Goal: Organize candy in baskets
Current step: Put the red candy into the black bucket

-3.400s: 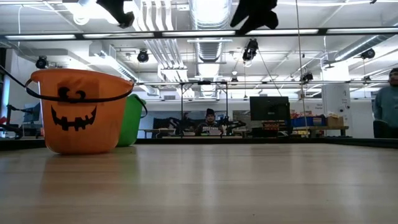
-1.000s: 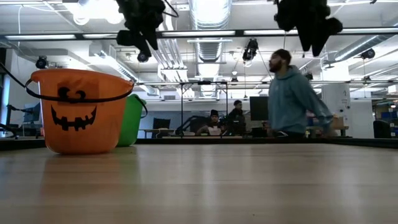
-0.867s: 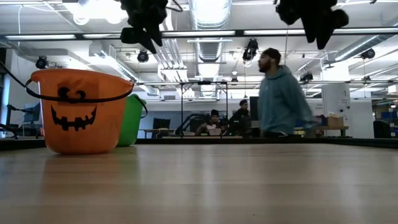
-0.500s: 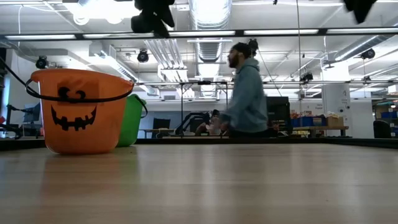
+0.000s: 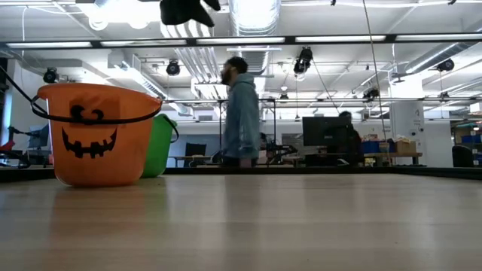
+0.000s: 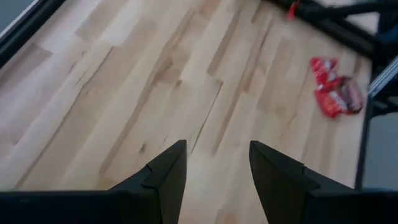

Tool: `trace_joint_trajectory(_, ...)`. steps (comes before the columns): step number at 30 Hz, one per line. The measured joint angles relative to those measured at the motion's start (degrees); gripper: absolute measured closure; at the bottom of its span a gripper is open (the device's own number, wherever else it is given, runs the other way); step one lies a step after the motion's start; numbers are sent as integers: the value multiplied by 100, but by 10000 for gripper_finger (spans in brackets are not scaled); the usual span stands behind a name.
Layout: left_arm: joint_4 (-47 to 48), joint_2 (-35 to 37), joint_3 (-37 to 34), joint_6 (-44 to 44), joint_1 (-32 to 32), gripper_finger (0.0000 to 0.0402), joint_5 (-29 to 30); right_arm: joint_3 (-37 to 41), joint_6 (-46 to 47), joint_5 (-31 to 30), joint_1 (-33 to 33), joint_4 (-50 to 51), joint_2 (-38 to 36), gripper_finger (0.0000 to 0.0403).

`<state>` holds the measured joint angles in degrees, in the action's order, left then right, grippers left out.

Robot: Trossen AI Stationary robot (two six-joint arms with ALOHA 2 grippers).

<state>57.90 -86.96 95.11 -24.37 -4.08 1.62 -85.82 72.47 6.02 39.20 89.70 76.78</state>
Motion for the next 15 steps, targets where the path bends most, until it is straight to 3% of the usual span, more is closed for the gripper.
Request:
trace_joint_trajectory(10,-1127,0,0,-888,328,245,627,282,-3573,139,762,31,318,202)
trace_joint_trajectory(12,-1373,0,0,-1054,434,245,807,379,-3894,133,950,25,222,202)
trace_joint_trajectory(15,-1723,0,0,-1296,620,245,1120,559,-3625,153,1206,30,-32,202)
